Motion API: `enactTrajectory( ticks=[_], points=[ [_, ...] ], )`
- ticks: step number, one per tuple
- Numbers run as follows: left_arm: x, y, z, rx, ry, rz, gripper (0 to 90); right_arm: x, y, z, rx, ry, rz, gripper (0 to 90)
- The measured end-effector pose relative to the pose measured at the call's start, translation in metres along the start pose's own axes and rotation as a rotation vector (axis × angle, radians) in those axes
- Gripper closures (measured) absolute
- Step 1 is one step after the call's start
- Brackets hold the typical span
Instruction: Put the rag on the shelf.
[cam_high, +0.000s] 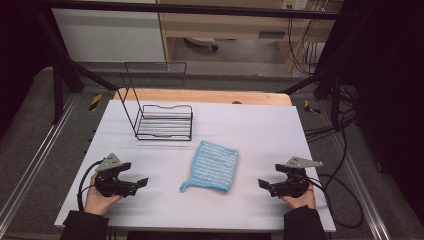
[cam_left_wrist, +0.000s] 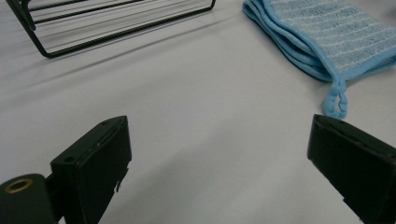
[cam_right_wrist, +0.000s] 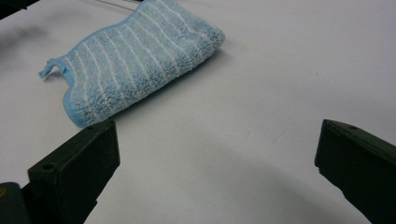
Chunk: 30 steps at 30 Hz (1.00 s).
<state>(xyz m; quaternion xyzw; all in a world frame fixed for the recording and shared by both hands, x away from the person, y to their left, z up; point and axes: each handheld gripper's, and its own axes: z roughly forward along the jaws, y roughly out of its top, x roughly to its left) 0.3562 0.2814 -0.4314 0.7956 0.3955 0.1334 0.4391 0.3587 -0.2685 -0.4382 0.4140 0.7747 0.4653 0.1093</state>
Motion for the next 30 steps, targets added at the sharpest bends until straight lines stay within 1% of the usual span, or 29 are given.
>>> enactTrajectory(
  ticks=[8,12,14,17,18,19,20,25,30],
  points=[
    [-0.002,0.002,0.001,0.006,0.004,0.002,6.6,0.0,0.0,-0.001,-0.003,-0.006,0.003,0.4],
    [-0.005,0.004,0.003,0.006,0.008,0.002,7.3,0.0,0.0,0.0,0.001,-0.013,0.0,0.4],
    [-0.007,0.005,0.006,0.007,0.004,-0.004,8.1,0.0,0.0,0.0,0.009,-0.016,-0.005,0.4],
    [-0.012,0.007,0.01,0.023,0.0,-0.005,8.8,0.0,0.0,0.0,0.008,-0.015,0.003,0.5],
    [-0.014,0.008,0.012,0.027,0.0,-0.004,9.0,0.0,0.0,0.001,0.009,-0.018,-0.002,0.5],
    [-0.017,0.009,0.014,0.03,-0.004,-0.001,9.1,0.0,0.0,0.001,0.009,-0.019,-0.001,0.5],
    [-0.017,0.009,0.014,0.03,-0.004,-0.001,9.3,0.0,0.0,0.001,0.011,-0.019,-0.002,0.5],
    [-0.025,0.012,0.019,0.037,-0.014,0.009,10.0,0.0,0.0,0.001,0.009,-0.024,-0.006,0.4],
    [-0.033,0.016,0.024,0.042,-0.01,0.019,10.4,0.0,0.0,0.001,0.013,-0.028,-0.01,0.4]
  ],
)
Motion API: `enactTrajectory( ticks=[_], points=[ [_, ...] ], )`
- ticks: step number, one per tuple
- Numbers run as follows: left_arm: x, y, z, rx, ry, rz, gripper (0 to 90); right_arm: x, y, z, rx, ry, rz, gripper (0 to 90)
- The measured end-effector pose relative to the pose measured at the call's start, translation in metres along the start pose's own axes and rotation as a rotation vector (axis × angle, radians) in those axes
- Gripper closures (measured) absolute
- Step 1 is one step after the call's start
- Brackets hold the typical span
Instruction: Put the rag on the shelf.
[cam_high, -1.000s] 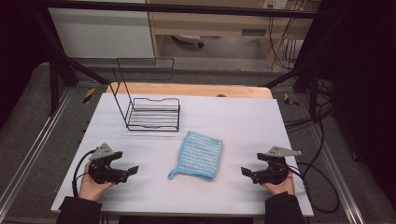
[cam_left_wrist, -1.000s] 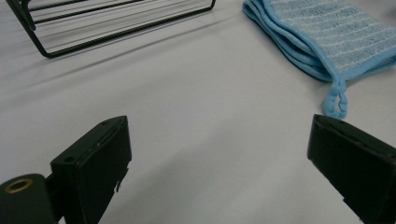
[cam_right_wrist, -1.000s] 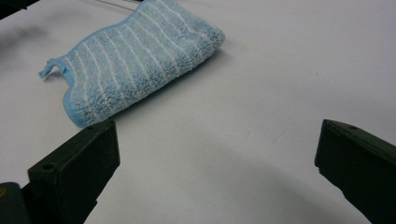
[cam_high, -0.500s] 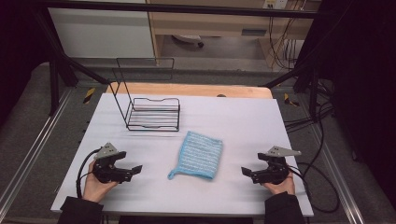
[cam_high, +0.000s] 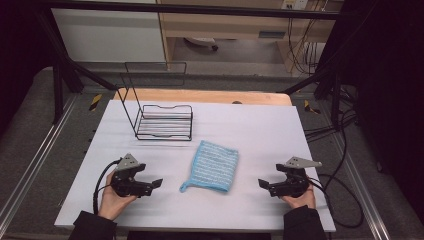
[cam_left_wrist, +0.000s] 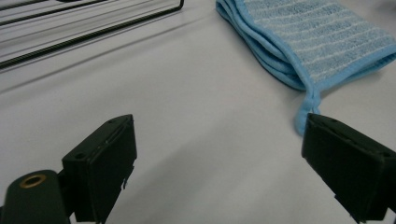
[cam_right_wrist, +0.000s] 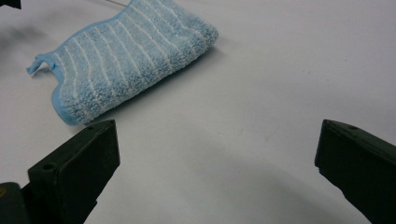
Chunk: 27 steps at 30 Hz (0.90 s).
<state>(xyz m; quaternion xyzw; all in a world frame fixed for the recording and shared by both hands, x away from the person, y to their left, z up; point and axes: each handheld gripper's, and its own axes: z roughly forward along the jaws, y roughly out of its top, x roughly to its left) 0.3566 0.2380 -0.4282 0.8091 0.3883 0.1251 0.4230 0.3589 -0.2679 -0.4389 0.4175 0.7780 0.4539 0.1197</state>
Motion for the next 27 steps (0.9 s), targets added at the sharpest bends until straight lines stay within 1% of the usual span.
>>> enactTrajectory(
  ticks=[3,4,5,7,14,18,19,20,22,23,25,26,27],
  points=[
    [-0.005,0.004,0.004,0.0,0.004,-0.013,11.8,0.0,0.0,0.0,0.002,0.001,0.001,0.5],
    [-0.006,0.007,0.006,0.005,0.007,-0.011,11.8,0.0,0.0,0.0,0.002,0.001,0.001,0.5],
    [-0.011,0.012,0.01,0.008,0.004,-0.019,13.0,-0.001,0.0,0.001,0.002,0.0,-0.006,0.6],
    [-0.013,0.014,0.012,0.008,0.001,-0.021,14.8,-0.001,0.0,0.001,0.003,-0.002,-0.005,0.6],
    [-0.033,0.034,0.03,0.027,-0.025,-0.015,20.1,-0.001,0.0,0.002,0.004,-0.005,-0.007,1.0],
    [-0.043,0.048,0.041,0.03,-0.038,-0.018,25.8,0.0,0.0,0.002,0.006,-0.005,-0.006,1.2],
    [-0.047,0.053,0.047,0.036,-0.041,-0.023,26.9,0.0,0.0,0.002,0.005,-0.005,-0.005,1.3],
    [-0.047,0.053,0.047,0.036,-0.041,-0.023,28.3,0.0,0.0,0.002,0.005,-0.005,-0.005,1.3],
    [-0.052,0.057,0.055,0.051,-0.044,-0.027,31.8,0.0,0.0,0.001,0.005,-0.005,-0.005,1.3],
    [-0.053,0.058,0.058,0.061,-0.048,-0.023,33.8,-0.001,0.0,0.001,0.006,-0.005,-0.005,1.4],
    [-0.056,0.059,0.066,0.073,-0.049,-0.036,38.1,0.0,0.0,0.002,0.005,-0.005,-0.004,1.5],
    [-0.057,0.06,0.07,0.082,-0.053,-0.033,40.2,0.0,0.0,0.002,0.006,-0.005,-0.004,1.5],
    [-0.058,0.06,0.073,0.09,-0.053,-0.034,40.2,0.0,0.0,0.002,0.006,-0.005,-0.004,1.5]
  ],
)
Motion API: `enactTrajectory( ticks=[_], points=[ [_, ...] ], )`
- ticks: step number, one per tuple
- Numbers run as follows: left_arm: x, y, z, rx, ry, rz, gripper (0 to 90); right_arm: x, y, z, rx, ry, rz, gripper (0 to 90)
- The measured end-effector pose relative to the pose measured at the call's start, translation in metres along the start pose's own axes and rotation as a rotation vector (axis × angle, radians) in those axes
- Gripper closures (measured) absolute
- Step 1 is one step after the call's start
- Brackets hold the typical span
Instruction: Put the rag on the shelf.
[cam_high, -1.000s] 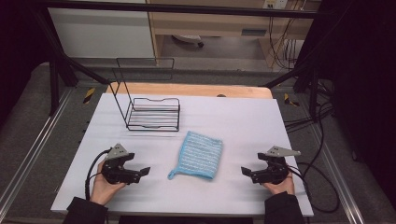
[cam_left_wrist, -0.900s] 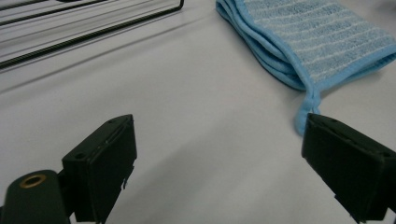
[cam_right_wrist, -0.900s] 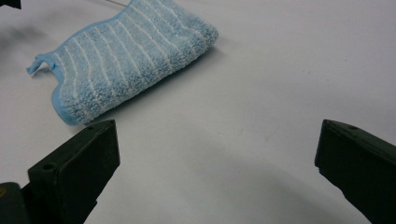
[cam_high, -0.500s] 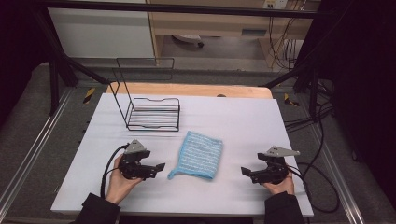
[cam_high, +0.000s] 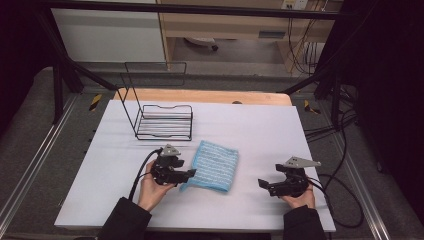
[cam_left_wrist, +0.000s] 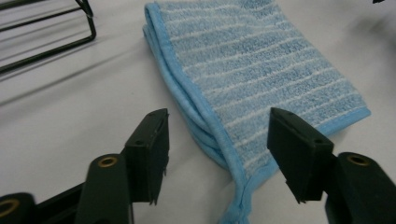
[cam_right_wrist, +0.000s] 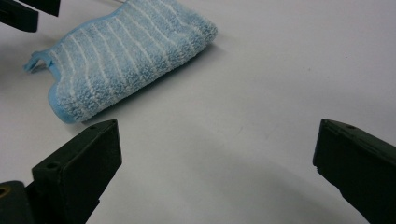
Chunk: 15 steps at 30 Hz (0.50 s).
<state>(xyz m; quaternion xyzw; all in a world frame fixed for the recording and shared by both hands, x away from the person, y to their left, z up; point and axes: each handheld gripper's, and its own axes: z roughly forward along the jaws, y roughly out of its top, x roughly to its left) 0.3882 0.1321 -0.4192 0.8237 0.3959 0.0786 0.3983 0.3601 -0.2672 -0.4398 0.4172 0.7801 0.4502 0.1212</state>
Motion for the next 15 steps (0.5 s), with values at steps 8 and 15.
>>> enactTrajectory(
  ticks=[8,15],
  points=[
    [0.001,-0.002,0.02,0.049,0.005,-0.032,61.6,0.001,0.0,0.001,0.006,0.001,0.005,1.9],
    [0.0,-0.002,0.027,0.055,0.011,-0.048,65.5,0.001,0.0,0.002,0.009,0.004,-0.001,2.0]
  ],
)
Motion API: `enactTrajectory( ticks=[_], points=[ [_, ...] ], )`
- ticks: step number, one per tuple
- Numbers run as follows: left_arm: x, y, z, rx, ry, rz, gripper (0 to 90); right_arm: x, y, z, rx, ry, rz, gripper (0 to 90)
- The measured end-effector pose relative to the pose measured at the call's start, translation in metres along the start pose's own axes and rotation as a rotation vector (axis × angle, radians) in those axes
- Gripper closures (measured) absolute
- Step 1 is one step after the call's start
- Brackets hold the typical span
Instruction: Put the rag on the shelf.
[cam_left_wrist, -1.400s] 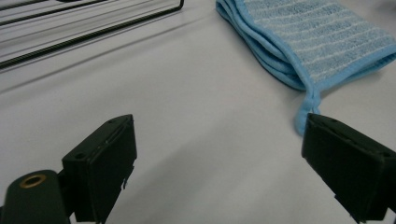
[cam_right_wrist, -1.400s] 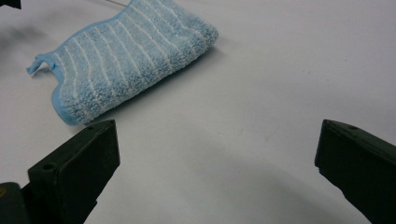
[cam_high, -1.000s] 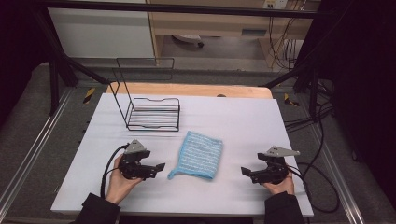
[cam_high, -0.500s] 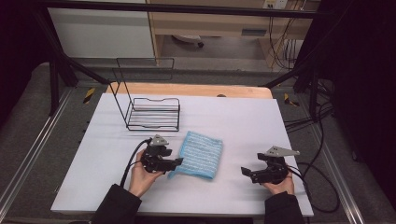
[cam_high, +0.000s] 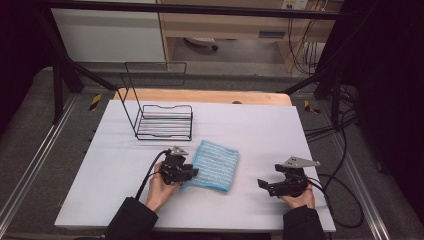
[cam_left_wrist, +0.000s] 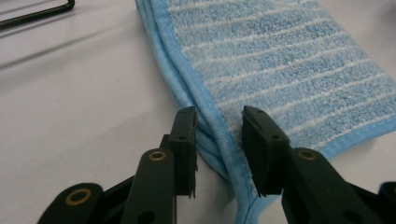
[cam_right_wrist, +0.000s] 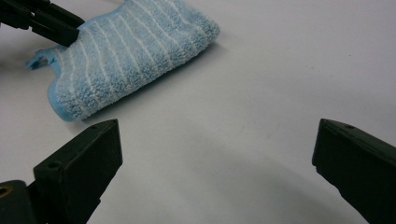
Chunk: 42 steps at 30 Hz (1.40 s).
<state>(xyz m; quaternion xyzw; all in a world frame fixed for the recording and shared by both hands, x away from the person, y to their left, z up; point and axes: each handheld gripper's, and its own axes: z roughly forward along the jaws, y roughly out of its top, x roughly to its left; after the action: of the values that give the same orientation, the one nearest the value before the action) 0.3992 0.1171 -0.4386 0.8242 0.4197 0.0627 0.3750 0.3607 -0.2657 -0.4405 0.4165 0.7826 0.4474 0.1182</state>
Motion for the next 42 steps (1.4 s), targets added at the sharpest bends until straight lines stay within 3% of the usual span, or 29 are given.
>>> enactTrajectory(
  ticks=[17,21,24,27,36,42],
  points=[
    [-0.0015,-0.0011,0.0054,0.023,-0.011,-0.016,76.7,0.0006,0.0011,0.0013,0.005,0.005,0.001,2.1],
    [-0.0006,-0.0006,0.0042,0.025,-0.01,-0.008,75.6,0.0006,0.0011,0.0007,0.004,0.005,0.0,2.1],
    [-0.0003,-0.0006,0.0033,0.026,0.005,0.0,68.7,0.0005,0.0012,0.0001,0.003,0.003,-0.001,2.0],
    [0.001,-0.0009,0.0037,0.031,-0.008,-0.022,67.6,0.0004,0.0012,-0.0001,0.003,0.003,-0.003,2.0],
    [-0.0025,-0.0017,0.0054,0.048,-0.01,-0.039,72.4,0.0002,0.0013,0.0004,0.005,0.006,-0.001,2.0],
    [-0.0055,-0.0019,0.006,0.048,0.001,-0.028,77.9,0.0005,0.0013,0.0006,0.005,0.007,0.003,2.0]
  ],
)
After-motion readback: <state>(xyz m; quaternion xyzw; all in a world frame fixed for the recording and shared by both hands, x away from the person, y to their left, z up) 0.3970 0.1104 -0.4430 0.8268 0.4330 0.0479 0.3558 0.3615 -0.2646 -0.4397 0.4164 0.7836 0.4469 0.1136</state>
